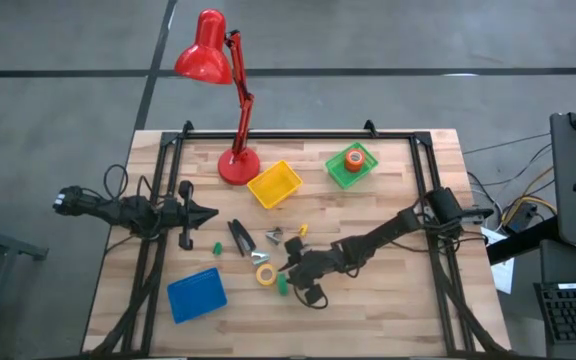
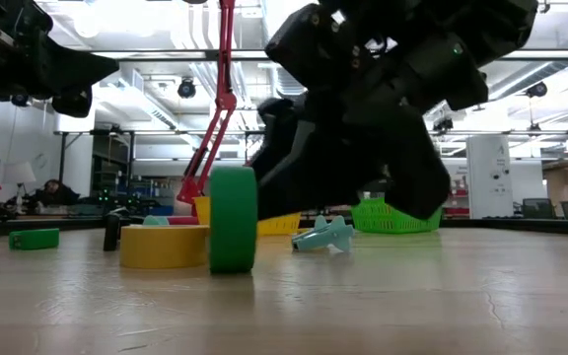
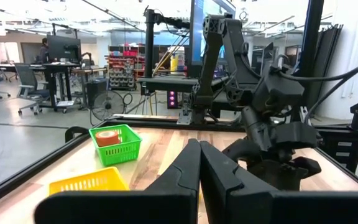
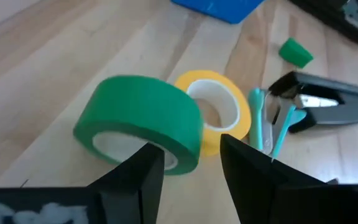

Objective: Pick and place Stapler, Stapler remover, tape
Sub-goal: Put the green tape into the green bin

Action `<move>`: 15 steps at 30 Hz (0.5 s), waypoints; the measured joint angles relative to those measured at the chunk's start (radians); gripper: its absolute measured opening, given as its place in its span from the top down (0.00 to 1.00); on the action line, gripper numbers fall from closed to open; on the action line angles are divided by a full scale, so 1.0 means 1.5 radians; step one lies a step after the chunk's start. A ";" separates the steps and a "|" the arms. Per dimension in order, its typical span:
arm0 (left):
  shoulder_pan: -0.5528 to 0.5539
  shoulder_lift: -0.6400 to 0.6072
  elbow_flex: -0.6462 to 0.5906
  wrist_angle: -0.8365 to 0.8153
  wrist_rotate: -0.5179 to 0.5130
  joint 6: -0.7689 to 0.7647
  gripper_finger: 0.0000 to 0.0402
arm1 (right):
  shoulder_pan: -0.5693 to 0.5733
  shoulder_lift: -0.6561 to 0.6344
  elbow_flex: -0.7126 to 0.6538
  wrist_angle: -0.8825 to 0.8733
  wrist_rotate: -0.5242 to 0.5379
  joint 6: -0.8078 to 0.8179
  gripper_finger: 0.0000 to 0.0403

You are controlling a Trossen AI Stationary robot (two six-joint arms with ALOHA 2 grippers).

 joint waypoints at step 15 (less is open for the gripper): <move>0.000 0.000 0.000 0.000 0.000 0.000 0.98 | 0.001 0.005 0.011 0.003 -0.047 -0.001 0.74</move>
